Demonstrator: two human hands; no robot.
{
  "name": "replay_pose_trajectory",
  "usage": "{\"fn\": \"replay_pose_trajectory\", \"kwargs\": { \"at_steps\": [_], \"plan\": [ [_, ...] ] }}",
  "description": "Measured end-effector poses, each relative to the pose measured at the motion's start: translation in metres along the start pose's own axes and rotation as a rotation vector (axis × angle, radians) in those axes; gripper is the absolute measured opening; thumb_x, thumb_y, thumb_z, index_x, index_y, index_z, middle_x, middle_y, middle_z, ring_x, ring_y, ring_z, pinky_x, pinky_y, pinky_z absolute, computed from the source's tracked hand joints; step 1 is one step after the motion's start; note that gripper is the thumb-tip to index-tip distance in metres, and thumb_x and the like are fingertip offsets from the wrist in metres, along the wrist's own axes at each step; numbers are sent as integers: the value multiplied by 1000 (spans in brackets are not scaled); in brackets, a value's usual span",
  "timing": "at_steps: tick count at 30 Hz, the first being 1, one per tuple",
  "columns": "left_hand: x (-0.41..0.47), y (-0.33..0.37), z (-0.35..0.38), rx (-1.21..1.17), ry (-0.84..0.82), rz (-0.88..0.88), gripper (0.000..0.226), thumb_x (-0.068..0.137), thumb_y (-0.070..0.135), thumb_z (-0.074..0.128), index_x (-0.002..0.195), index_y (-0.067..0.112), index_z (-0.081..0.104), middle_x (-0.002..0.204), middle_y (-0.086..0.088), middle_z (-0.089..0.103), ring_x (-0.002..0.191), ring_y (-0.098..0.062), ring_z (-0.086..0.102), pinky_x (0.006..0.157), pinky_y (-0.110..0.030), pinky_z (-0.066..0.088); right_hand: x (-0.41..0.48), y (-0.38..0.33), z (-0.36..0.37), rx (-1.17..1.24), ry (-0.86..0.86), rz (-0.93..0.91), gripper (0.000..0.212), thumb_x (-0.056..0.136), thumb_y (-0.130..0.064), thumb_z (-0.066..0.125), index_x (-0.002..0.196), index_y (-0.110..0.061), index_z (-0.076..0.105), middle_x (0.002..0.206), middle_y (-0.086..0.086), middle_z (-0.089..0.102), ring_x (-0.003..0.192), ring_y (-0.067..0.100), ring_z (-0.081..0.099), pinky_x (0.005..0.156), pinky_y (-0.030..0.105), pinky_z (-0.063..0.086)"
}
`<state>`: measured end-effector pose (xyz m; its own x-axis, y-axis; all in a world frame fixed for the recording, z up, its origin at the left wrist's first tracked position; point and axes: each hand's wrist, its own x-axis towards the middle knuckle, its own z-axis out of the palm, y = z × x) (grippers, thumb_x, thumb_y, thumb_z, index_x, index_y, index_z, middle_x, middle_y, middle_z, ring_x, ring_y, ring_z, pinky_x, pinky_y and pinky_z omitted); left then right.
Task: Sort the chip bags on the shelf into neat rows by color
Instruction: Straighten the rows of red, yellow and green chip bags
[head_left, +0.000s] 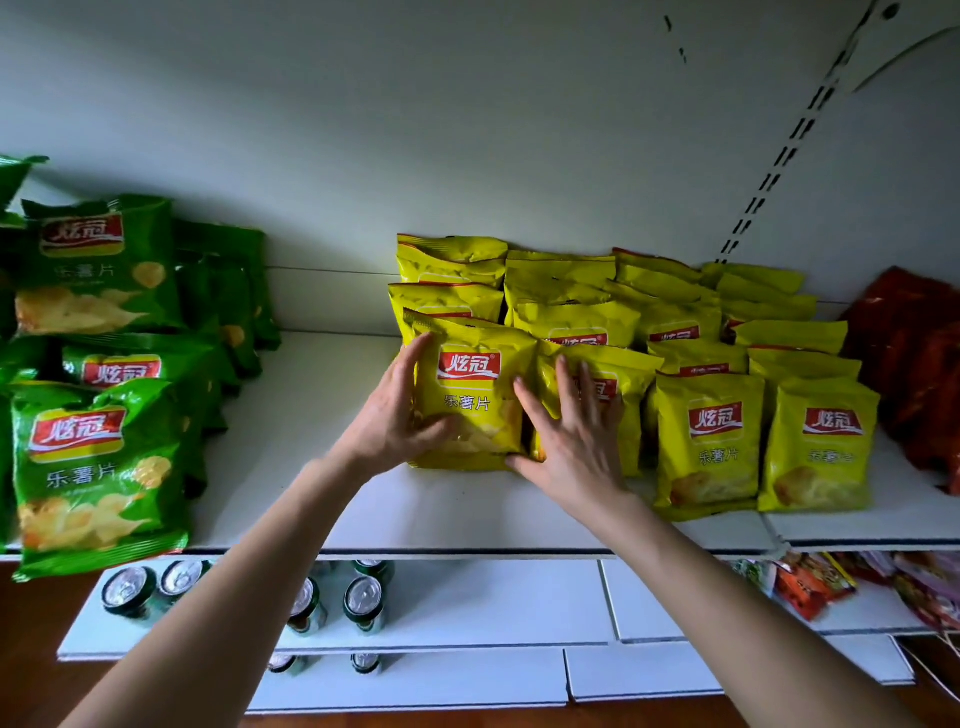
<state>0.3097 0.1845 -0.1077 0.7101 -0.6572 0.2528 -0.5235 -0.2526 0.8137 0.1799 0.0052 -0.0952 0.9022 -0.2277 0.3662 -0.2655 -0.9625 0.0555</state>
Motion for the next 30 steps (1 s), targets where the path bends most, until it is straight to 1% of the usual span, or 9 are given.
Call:
{"fn": "replay_pose_trajectory", "kwargs": {
  "at_steps": [3, 6, 8, 10, 13, 20, 24, 27, 30],
  "plan": [
    [-2, 0, 3, 19, 43, 34, 101, 66, 55, 64, 146, 13, 17, 144, -19, 35, 130, -34, 41, 101, -53, 41, -2, 0, 2, -15, 23, -10, 114, 30, -54, 88, 130, -25, 40, 135, 26, 46, 118, 51, 46, 78, 72, 36],
    [-3, 12, 2, -39, 133, 35, 102, 62, 76, 60, 142, 37, 9, 154, -13, 23, 143, -27, 22, 113, -43, 28, -1, -1, 2, -20, 44, -6, 114, 32, -51, 89, 130, -24, 39, 135, 27, 46, 118, 51, 45, 77, 73, 36],
    [4, 19, 2, -71, 184, 16, 101, 59, 85, 54, 138, 46, 4, 157, -7, 16, 146, -24, 14, 114, -38, 22, -2, -3, 2, -12, 59, -3, 113, 33, -50, 89, 130, -23, 39, 135, 27, 45, 118, 52, 45, 77, 74, 35],
    [15, 19, 5, -85, 193, 22, 102, 58, 85, 56, 137, 51, 0, 156, -8, 18, 145, -25, 17, 115, -43, 23, -2, -6, 3, -3, 71, -1, 113, 32, -48, 90, 130, -22, 39, 134, 28, 46, 117, 51, 47, 77, 73, 36],
    [28, 14, 11, -177, 194, 9, 105, 60, 75, 69, 138, 60, 1, 153, -6, 27, 138, -25, 33, 108, -52, 35, -1, -5, 6, 13, 84, -4, 115, 31, -46, 91, 131, -21, 39, 133, 28, 47, 114, 51, 50, 76, 72, 38],
    [24, 9, 13, -271, 191, -3, 108, 60, 63, 78, 143, 53, 9, 149, -3, 35, 132, -20, 44, 103, -50, 42, 0, 1, 12, 47, 128, -45, 115, 33, -45, 91, 132, -21, 39, 134, 25, 47, 117, 48, 48, 81, 70, 38],
    [25, 7, 14, -340, 194, -10, 111, 59, 61, 81, 144, 49, 12, 150, -2, 34, 133, -23, 42, 104, -53, 40, -1, 1, 14, 103, 154, -39, 104, 48, -55, 82, 135, -23, 36, 142, 18, 30, 129, 42, 29, 89, 71, 31],
    [28, 17, 9, -430, 281, -26, 106, 59, 61, 79, 140, 44, 12, 143, 18, 38, 131, -12, 44, 106, -43, 41, -3, -1, 15, 144, 162, -30, 95, 55, -65, 69, 134, -24, 35, 144, 15, 23, 130, 39, 20, 91, 72, 26],
    [40, 24, 3, -448, 287, -34, 106, 70, 34, 76, 147, 28, 3, 136, 22, 37, 124, 3, 46, 105, -38, 42, -2, -2, 17, 122, 155, -35, 104, 49, -64, 78, 135, -24, 35, 144, 16, 24, 129, 40, 21, 89, 72, 27]
  ]
}}
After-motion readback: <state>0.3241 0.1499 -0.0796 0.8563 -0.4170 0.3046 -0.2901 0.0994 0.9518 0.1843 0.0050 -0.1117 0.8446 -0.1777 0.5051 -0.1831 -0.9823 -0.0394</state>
